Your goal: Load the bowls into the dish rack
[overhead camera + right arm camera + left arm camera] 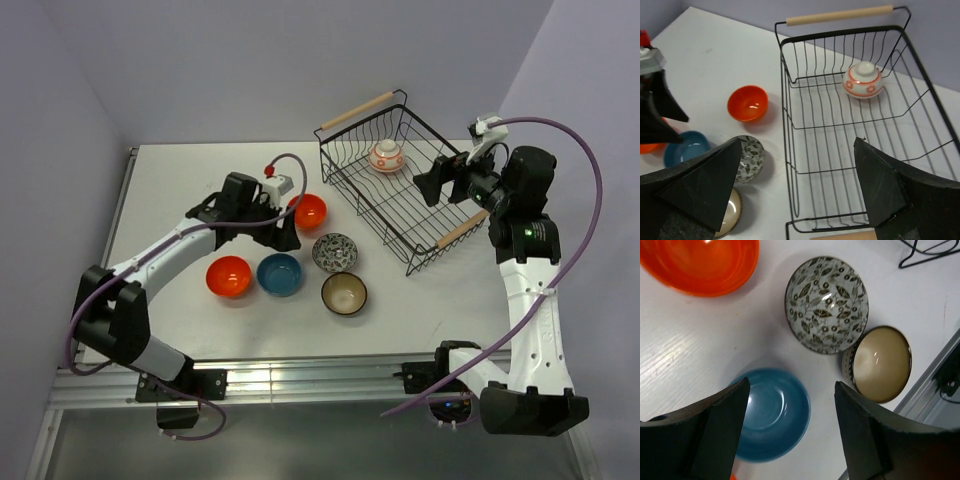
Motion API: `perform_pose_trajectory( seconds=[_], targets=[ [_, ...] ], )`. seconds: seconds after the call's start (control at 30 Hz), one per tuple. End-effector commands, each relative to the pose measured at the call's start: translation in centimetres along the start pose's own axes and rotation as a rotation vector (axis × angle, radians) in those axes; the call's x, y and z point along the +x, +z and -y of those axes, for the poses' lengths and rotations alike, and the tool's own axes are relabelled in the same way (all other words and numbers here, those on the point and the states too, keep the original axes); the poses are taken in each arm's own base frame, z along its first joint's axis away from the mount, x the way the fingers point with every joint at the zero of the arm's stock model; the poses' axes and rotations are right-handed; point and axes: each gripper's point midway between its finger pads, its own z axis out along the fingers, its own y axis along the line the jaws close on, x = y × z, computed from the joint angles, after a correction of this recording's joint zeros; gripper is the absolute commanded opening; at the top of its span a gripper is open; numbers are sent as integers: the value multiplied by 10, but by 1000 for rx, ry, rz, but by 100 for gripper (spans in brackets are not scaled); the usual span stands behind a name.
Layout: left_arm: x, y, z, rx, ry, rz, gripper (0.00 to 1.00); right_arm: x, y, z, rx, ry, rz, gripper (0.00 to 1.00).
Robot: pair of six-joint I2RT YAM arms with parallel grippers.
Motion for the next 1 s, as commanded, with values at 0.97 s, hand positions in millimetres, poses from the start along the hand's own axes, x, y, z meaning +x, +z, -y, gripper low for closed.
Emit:
perform_pose_trajectory(
  seconds=[0.97],
  targets=[
    [-3, 118, 22, -144, -54, -118, 53, 10, 2, -5, -14, 261, -34, 100]
  ],
)
